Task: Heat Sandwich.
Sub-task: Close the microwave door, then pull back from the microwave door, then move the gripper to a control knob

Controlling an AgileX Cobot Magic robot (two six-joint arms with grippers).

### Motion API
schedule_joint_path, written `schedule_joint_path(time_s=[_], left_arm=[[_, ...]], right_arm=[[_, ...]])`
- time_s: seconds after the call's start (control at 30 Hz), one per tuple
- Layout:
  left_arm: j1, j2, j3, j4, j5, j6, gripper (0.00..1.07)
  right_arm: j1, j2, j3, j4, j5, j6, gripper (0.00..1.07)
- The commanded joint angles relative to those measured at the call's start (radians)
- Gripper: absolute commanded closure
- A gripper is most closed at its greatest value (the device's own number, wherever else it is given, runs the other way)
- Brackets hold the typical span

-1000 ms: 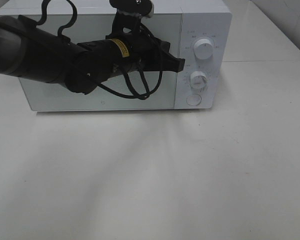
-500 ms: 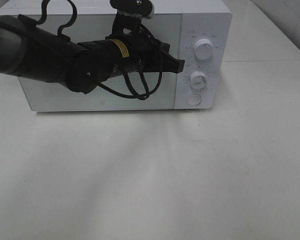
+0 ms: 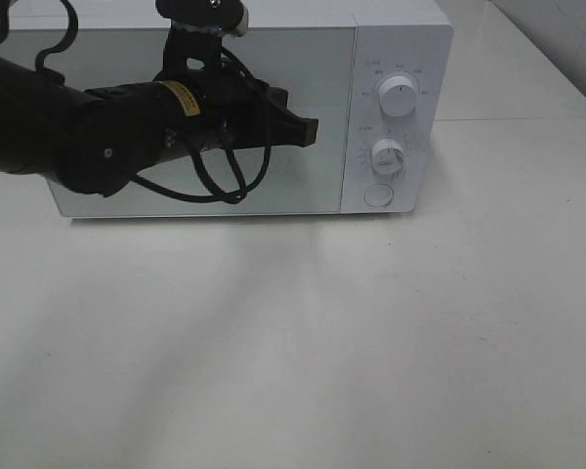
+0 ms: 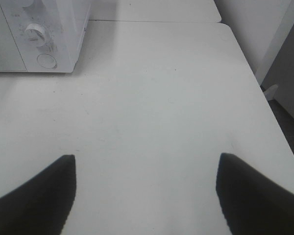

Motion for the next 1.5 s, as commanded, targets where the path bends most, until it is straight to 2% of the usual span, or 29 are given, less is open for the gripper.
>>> schedule_joint_path(time_s=[0.03,0.2,0.3,0.37,0.4,0.43,0.47,0.5,0.53,0.57,0.6,0.83,0.93,1.03,1.1,1.13,1.27,1.3,1.33,1.47,1.5], left_arm=[[-0.018,-0.084,0.082,-0.006,0.020,0.000,1.07],[-0.027,-0.169,0.188,-0.006,0.035,0.000,1.07],[-0.027,-0.200,0.221,-0.006,0.059,0.000,1.06],[-0.027,-0.248,0.258,-0.006,0.140,0.000,0.84],[-0.027,-0.248,0.258,-0.006,0.140,0.000,0.84],[-0.027,-0.265,0.268,-0.006,0.173,0.000,0.71],[-0.027,-0.295,0.283,-0.008,0.241,-0.007,0.41],[-0.027,-0.307,0.286,-0.018,0.276,-0.007,0.25],[-0.027,-0.307,0.286,-0.018,0.276,-0.007,0.25],[-0.027,-0.315,0.286,-0.021,0.313,-0.006,0.13],[-0.027,-0.336,0.286,-0.026,0.390,-0.007,0.06],[-0.027,-0.384,0.286,-0.019,0.612,0.000,0.06],[-0.027,-0.422,0.282,-0.006,0.826,-0.011,0.06],[-0.018,-0.434,0.274,-0.004,0.916,-0.025,0.06],[0.018,-0.441,0.246,-0.012,1.037,-0.027,0.06],[0.018,-0.441,0.246,-0.012,1.037,-0.027,0.06],[0.118,-0.441,0.188,-0.038,1.228,-0.029,0.06],[0.118,-0.441,0.188,-0.038,1.228,-0.029,0.06],[0.163,-0.441,0.174,-0.047,1.303,-0.029,0.06],[0.238,-0.441,0.171,-0.047,1.383,-0.029,0.06],[0.292,-0.441,0.171,-0.047,1.426,-0.029,0.06]], right_arm=[[-0.006,-0.026,0.000,0.002,-0.012,-0.007,0.31],[-0.006,-0.026,0.000,0.002,-0.012,-0.007,0.31],[-0.006,-0.026,0.000,0.002,-0.012,-0.007,0.31],[-0.006,-0.026,0.000,0.002,-0.012,-0.007,0.31],[-0.006,-0.026,0.000,0.002,-0.012,-0.007,0.31],[-0.006,-0.026,0.000,0.002,-0.012,-0.007,0.31],[-0.006,-0.026,0.000,0.002,-0.012,-0.007,0.31],[-0.006,-0.026,0.000,0.002,-0.012,-0.007,0.31],[-0.006,-0.026,0.000,0.002,-0.012,-0.007,0.31],[-0.006,-0.026,0.000,0.002,-0.012,-0.007,0.31],[-0.006,-0.026,0.000,0.002,-0.012,-0.007,0.31],[-0.006,-0.026,0.000,0.002,-0.012,-0.007,0.31],[-0.006,-0.026,0.000,0.002,-0.012,-0.007,0.31],[-0.006,-0.026,0.000,0.002,-0.012,-0.007,0.31],[-0.006,-0.026,0.000,0.002,-0.012,-0.007,0.31],[-0.006,-0.026,0.000,0.002,-0.012,-0.007,0.31],[-0.006,-0.026,0.000,0.002,-0.012,-0.007,0.31],[-0.006,-0.026,0.000,0.002,-0.012,-0.007,0.31],[-0.006,-0.026,0.000,0.002,-0.012,-0.007,0.31],[-0.006,-0.026,0.000,0.002,-0.012,-0.007,0.31],[-0.006,-0.026,0.000,0.002,-0.012,-0.007,0.31]])
